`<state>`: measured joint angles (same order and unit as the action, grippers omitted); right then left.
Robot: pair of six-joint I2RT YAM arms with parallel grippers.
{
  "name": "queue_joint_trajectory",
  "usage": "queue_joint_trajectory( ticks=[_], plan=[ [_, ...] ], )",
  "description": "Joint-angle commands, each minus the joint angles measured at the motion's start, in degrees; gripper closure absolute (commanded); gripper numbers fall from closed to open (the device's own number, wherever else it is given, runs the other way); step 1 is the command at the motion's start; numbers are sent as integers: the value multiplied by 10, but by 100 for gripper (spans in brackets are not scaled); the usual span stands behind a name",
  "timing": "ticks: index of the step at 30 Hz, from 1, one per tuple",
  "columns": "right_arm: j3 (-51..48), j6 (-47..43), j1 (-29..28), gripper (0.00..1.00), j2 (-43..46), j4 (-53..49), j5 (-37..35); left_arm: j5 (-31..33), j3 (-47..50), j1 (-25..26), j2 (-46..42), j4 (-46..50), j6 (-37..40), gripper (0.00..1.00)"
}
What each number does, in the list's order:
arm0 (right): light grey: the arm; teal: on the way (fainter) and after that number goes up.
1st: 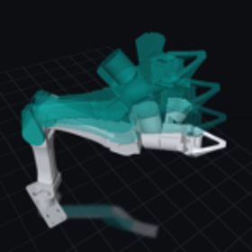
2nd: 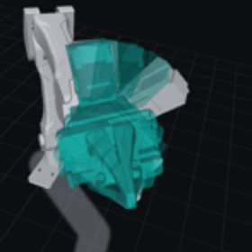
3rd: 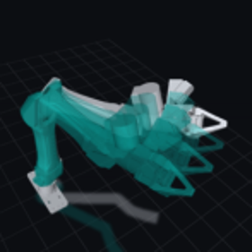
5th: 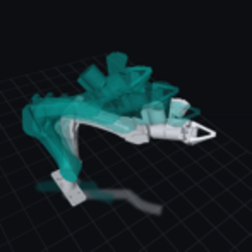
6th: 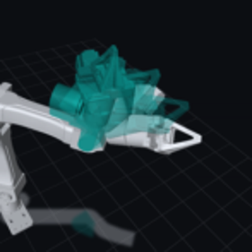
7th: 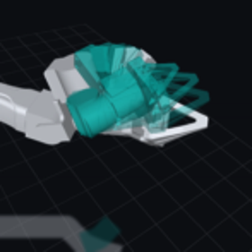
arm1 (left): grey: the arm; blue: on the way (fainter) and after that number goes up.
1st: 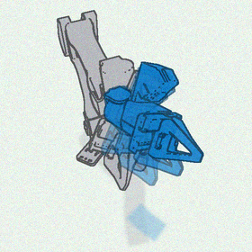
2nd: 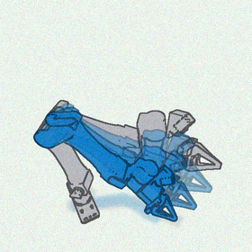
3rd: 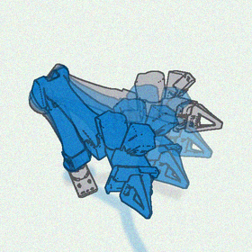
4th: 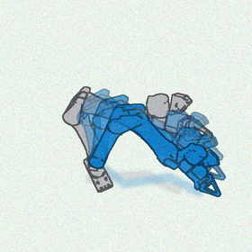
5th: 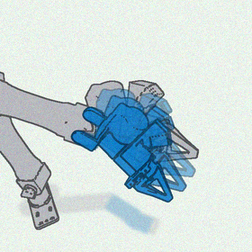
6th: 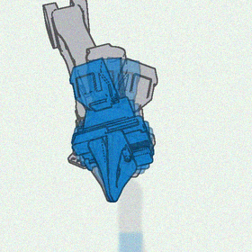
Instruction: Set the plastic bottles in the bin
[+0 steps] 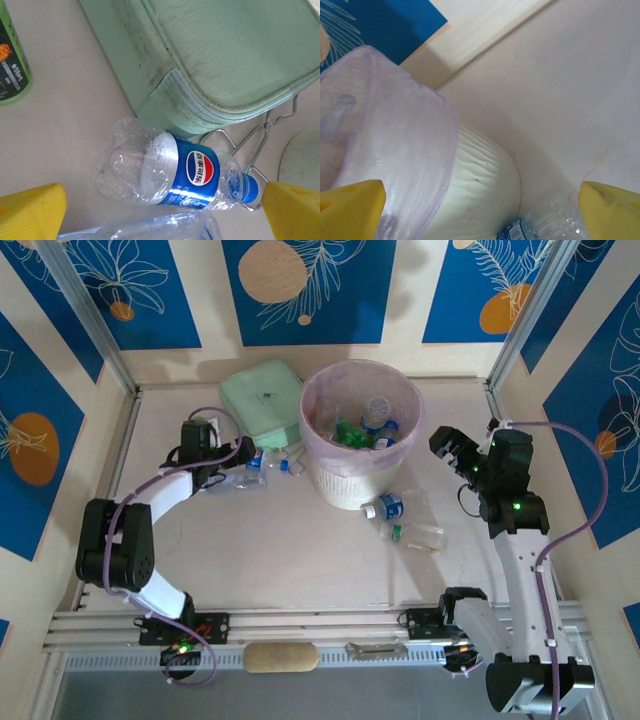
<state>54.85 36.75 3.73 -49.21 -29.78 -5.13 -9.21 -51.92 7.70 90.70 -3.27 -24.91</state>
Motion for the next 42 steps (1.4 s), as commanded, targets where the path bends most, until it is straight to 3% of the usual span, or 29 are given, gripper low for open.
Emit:
queue_joint_trajectory(
  ticks=[1,12,27,37,42],
  plan=[
    [-14,30,14,1,17,27,25,-15,-13,-7,16,20,22,0],
    [-18,35,31,1,18,38,46,-38,2,-6,32,56,22,0],
    [-37,58,34,1,11,62,64,-57,79,19,-76,123,-7,0],
    [-49,75,35,1,3,78,79,-35,127,100,-143,176,-22,0],
    [-51,77,35,1,3,77,80,19,120,172,-150,232,5,0]
  ],
)
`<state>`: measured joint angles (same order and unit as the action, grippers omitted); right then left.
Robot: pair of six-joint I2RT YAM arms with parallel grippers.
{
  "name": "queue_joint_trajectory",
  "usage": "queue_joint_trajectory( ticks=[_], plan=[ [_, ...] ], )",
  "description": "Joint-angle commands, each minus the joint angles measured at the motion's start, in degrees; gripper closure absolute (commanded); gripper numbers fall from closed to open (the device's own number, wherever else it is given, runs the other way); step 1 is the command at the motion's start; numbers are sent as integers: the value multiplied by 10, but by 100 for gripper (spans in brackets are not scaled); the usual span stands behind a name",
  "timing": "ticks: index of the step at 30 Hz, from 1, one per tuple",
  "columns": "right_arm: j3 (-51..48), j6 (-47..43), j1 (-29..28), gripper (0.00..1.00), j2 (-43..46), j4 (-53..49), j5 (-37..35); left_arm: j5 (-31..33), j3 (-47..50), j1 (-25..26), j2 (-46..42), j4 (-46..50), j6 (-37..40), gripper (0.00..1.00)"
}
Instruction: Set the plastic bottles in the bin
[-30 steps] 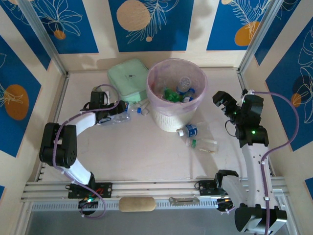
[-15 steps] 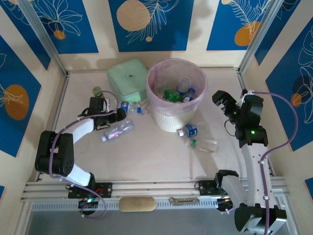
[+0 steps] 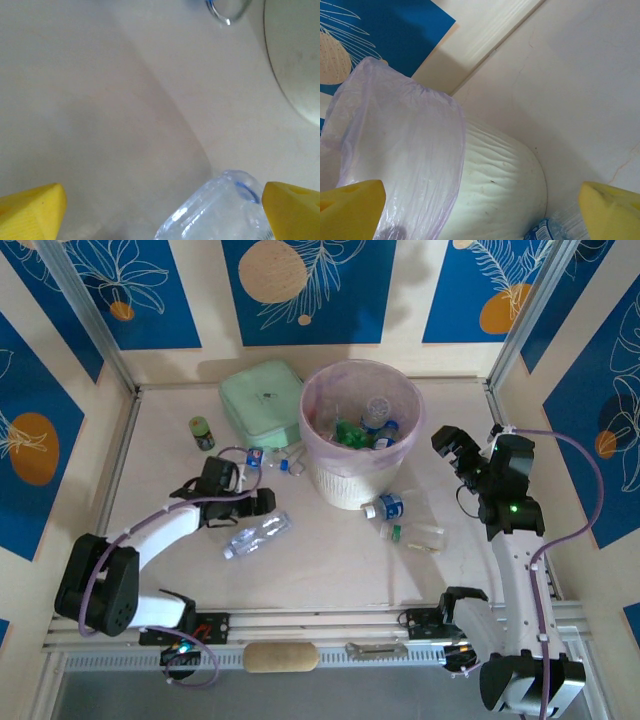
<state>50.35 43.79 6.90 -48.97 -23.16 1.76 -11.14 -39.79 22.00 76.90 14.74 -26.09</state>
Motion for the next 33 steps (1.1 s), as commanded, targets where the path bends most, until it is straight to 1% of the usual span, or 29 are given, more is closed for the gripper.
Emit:
queue_joint_trajectory(
  ticks=[1,5,12,16,19,22,26,30,33],
  plan=[
    [-6,6,3,1,0,11,11,49,-2,42,-12,62,24,0],
    [-5,4,3,1,2,7,11,74,-3,75,-19,90,45,0],
    [0,-1,4,1,5,-2,5,76,-1,145,-65,120,61,0],
    [-1,3,4,1,4,2,10,75,7,176,-92,133,63,0],
    [-1,5,4,1,4,2,12,91,10,208,-102,147,63,0],
    [0,7,4,1,5,1,13,118,11,238,-94,159,62,0],
    [2,8,4,1,6,-1,15,144,11,263,-64,162,58,0],
    [4,5,4,1,10,-7,14,182,10,268,-30,163,52,0],
    [5,6,4,1,13,-10,12,193,5,269,-13,159,53,0]
  ],
)
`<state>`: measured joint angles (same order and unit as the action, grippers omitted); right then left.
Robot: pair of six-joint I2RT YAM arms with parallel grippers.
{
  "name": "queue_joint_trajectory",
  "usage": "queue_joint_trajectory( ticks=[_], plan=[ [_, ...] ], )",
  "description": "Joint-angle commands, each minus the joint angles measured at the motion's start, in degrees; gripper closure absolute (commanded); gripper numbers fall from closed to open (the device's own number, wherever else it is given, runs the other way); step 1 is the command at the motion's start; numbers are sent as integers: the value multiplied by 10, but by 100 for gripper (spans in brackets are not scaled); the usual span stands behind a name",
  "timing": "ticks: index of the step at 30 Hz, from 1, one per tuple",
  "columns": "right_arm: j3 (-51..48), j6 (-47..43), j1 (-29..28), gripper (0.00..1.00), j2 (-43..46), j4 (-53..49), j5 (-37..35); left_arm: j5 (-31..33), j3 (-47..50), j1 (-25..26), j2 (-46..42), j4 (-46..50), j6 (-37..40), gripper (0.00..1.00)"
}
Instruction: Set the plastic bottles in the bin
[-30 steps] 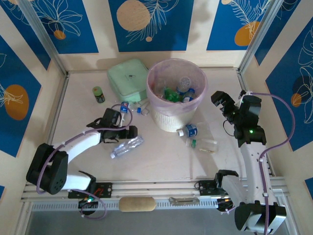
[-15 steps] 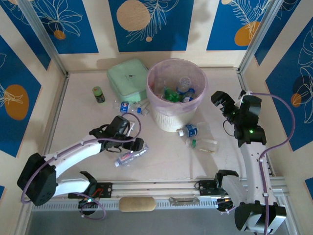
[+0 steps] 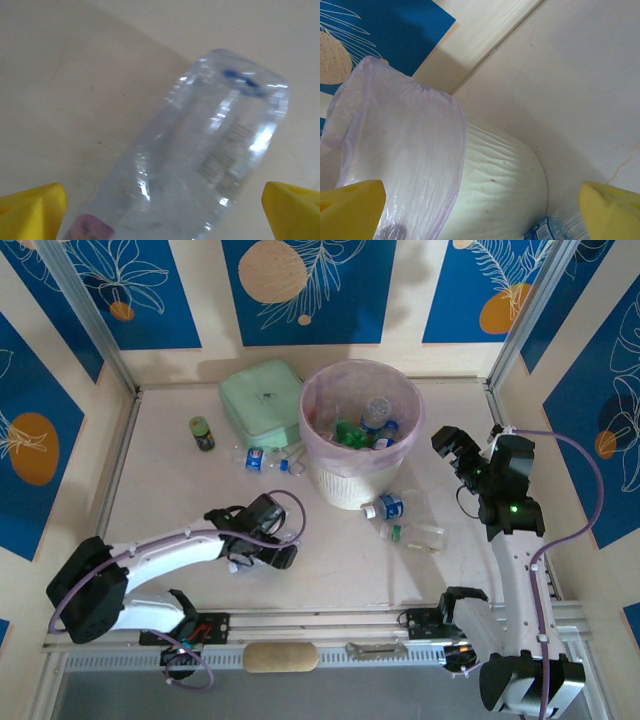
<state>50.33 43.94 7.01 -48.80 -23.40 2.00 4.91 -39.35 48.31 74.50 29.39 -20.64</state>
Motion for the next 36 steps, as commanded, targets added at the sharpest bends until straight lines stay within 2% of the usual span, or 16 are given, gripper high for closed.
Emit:
queue_joint_trajectory(
  ticks=[1,16,20,26,31,36],
  plan=[
    [5,4,3,1,12,-8,9,34,-1,6,16,9,0,0],
    [5,5,3,1,17,-12,7,35,-3,6,73,-36,13,12],
    [2,6,3,1,17,-13,7,35,-4,6,79,-47,13,20],
    [-1,5,3,1,17,-12,6,45,-13,5,73,-58,18,39],
    [-3,5,4,1,17,-12,6,60,-30,4,56,-56,18,46],
    [-8,8,4,1,16,-9,9,82,-64,0,8,-57,3,49]
  ],
)
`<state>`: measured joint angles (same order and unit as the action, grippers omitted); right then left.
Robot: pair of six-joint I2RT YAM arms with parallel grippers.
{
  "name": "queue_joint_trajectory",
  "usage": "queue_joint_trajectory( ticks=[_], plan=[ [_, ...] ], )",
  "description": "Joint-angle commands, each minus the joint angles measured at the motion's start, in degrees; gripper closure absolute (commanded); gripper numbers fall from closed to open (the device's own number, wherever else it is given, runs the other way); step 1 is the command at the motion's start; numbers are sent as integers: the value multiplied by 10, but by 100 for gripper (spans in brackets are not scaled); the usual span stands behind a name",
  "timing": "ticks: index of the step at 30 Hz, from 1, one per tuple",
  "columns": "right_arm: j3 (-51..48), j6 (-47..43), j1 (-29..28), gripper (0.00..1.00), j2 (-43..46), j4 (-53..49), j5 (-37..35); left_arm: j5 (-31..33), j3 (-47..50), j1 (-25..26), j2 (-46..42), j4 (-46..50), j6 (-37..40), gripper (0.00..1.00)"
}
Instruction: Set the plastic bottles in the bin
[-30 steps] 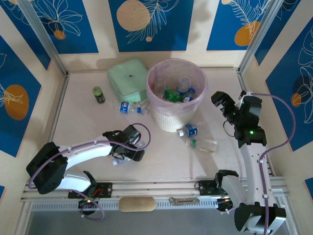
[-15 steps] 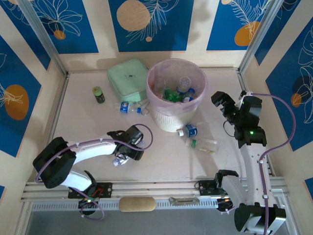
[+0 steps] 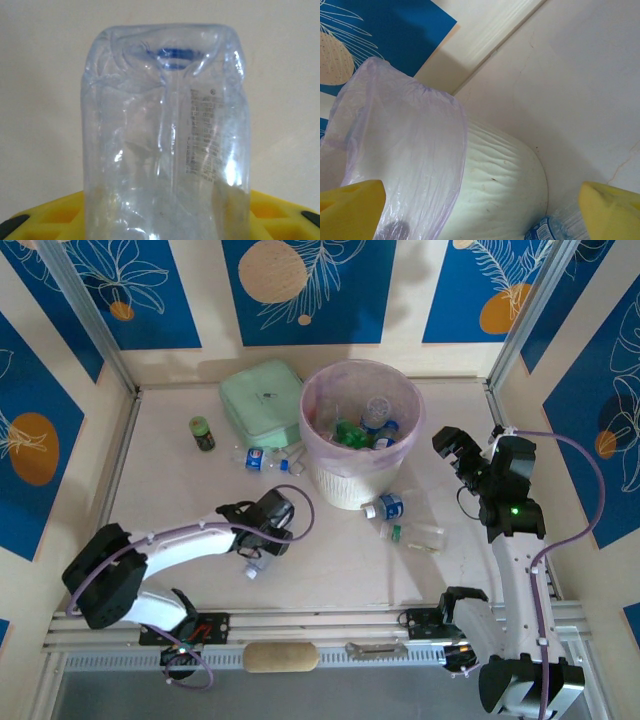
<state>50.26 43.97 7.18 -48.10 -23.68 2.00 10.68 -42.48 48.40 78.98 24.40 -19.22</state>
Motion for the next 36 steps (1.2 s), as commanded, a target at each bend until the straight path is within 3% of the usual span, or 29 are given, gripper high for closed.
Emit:
queue_joint_trajectory(
  ticks=[1,9,18,29,36],
  plan=[
    [-10,9,2,1,10,-4,10,25,-40,-3,-50,-12,-12,49],
    [-19,9,2,1,11,0,13,37,-129,-15,-107,-48,28,50],
    [-35,15,2,1,19,10,18,-6,-268,-27,-112,-192,102,51],
    [-53,17,5,1,54,3,23,-123,-455,-41,16,-293,151,52],
    [-55,16,6,1,73,-7,34,-204,-593,-83,149,-275,104,52]
  ],
)
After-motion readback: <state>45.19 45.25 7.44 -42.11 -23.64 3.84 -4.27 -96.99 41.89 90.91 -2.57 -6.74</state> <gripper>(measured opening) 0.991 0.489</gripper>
